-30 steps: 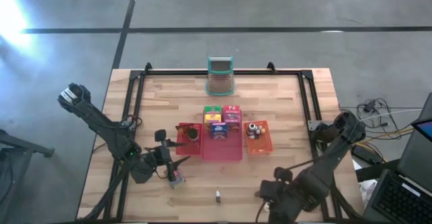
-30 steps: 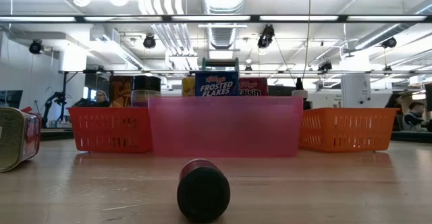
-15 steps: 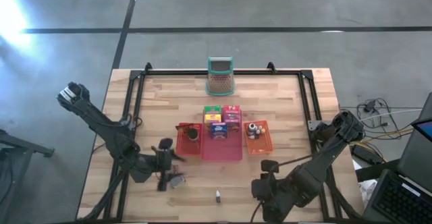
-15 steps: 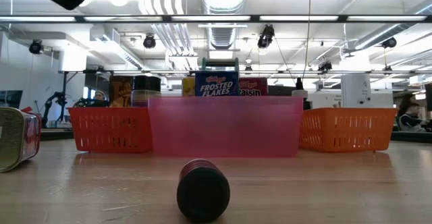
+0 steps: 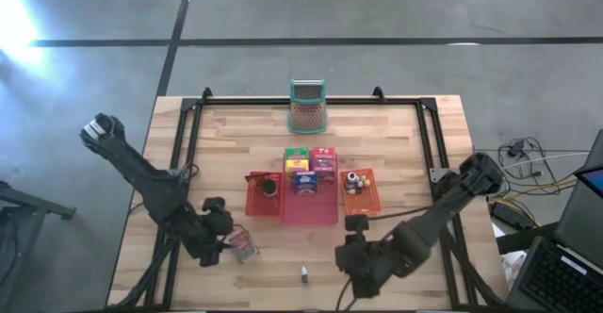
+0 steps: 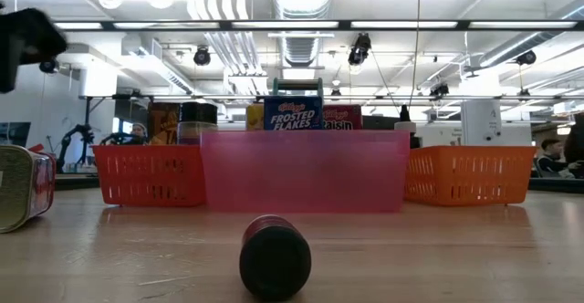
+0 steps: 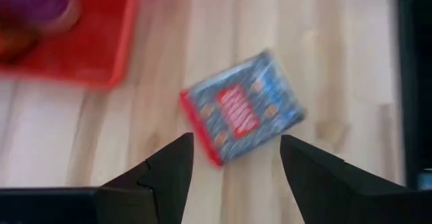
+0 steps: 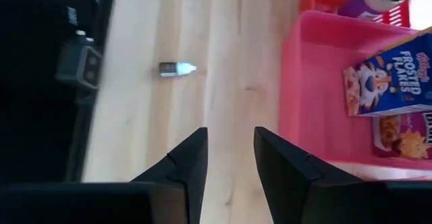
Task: Pick & Place Kitchen Items
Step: Put the red seasoning can into the red bin
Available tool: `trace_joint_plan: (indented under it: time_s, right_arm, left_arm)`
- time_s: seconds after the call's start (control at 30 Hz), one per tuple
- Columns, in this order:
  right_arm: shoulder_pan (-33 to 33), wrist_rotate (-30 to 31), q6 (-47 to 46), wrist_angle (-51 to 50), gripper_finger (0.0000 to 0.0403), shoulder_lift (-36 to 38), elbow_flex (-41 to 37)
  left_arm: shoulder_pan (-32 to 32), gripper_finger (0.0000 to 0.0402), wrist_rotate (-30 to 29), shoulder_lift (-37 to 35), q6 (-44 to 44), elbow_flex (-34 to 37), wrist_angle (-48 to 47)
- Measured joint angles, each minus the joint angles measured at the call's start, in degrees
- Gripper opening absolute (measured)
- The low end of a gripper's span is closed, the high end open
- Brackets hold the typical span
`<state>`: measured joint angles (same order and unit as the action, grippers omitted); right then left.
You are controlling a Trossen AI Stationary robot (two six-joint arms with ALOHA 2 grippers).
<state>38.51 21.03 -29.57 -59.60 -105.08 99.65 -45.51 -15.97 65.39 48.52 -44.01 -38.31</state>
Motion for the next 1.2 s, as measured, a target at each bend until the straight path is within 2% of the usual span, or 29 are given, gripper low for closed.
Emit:
trace_joint_plan:
  time_s: [0.23, 0.4, 0.6, 0.73, 1.03, 1.2]
  right_arm:
    - [-2.9, -0.6, 3.5, 4.3, 0.0102, 0.0, -3.2]
    - [-3.5, -3.0, 4.3, 5.1, 0.0095, 0.0, -5.5]
    - [-3.4, -3.1, 3.8, 6.0, 0.0087, 0.2, -6.6]
    - [-3.4, -3.0, 3.7, 6.1, 0.0080, 0.2, -6.6]
    - [-3.4, -3.1, 3.6, 6.2, 0.0070, 0.4, -6.6]
    - [-3.4, -3.1, 3.6, 6.2, 0.0081, 0.4, -6.6]
  left_arm:
    - [-2.6, 0.0227, -1.9, 0.0, 17.8, 2.4, -2.3]
    - [-3.9, 0.0227, 4.8, 0.5, 21.9, 6.1, -2.6]
    - [-2.7, 0.0227, 4.1, 0.6, 21.9, 10.3, -4.5]
    - [-1.5, 0.0227, 1.6, 0.6, 21.0, 12.7, -4.4]
    - [-0.8, 0.0227, -1.3, 0.9, 14.2, 15.8, 9.8]
    - [-0.7, 0.0227, -3.2, 3.9, 10.6, 16.0, 14.7]
